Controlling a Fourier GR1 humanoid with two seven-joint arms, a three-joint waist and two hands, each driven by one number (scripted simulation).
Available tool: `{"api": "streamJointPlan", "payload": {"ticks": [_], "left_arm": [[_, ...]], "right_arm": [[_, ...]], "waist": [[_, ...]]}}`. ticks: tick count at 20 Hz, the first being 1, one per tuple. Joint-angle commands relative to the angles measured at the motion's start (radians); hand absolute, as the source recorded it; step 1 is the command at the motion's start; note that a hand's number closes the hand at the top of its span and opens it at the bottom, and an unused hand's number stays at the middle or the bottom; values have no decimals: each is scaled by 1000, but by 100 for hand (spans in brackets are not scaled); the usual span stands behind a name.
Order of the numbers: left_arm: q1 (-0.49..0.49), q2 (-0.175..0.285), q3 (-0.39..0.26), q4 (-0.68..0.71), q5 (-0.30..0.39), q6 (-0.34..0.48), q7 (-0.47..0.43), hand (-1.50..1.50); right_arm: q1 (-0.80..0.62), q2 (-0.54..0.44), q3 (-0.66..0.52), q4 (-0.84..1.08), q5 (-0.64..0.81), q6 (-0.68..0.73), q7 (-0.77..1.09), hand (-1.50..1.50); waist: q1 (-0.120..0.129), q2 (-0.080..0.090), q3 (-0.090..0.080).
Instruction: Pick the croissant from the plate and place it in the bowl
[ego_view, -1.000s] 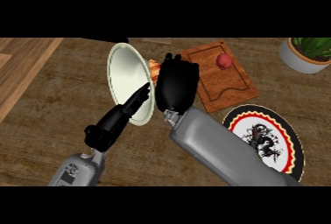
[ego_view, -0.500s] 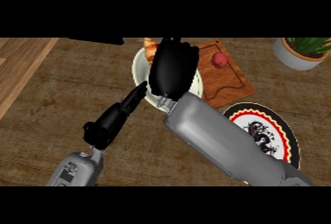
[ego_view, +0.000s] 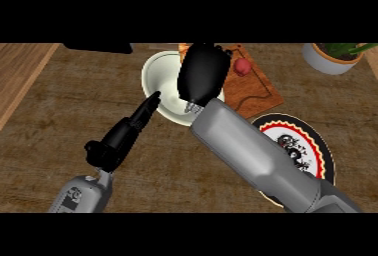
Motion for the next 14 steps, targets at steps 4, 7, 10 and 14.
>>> {"api": "streamJointPlan", "payload": {"ticks": [4, 7, 10, 14], "left_arm": [[0, -3, 15, 27, -5, 8, -10, 0], [9, 14, 17, 0, 8, -10, 12, 0], [10, 15, 20, 9, 13, -25, -3, 0], [36, 38, 42, 36, 2, -33, -56, 0]], "right_arm": [[112, 16, -87, 32, -195, -56, 216, 150], [179, 16, -139, 14, -283, -178, 185, -150], [137, 17, -89, 44, -361, -244, 111, -150], [103, 17, -60, 56, -325, -366, 66, -150]], "waist": [[-24, 9, 2], [-18, 8, 4], [-8, 10, 2], [-29, 6, 1]]}}
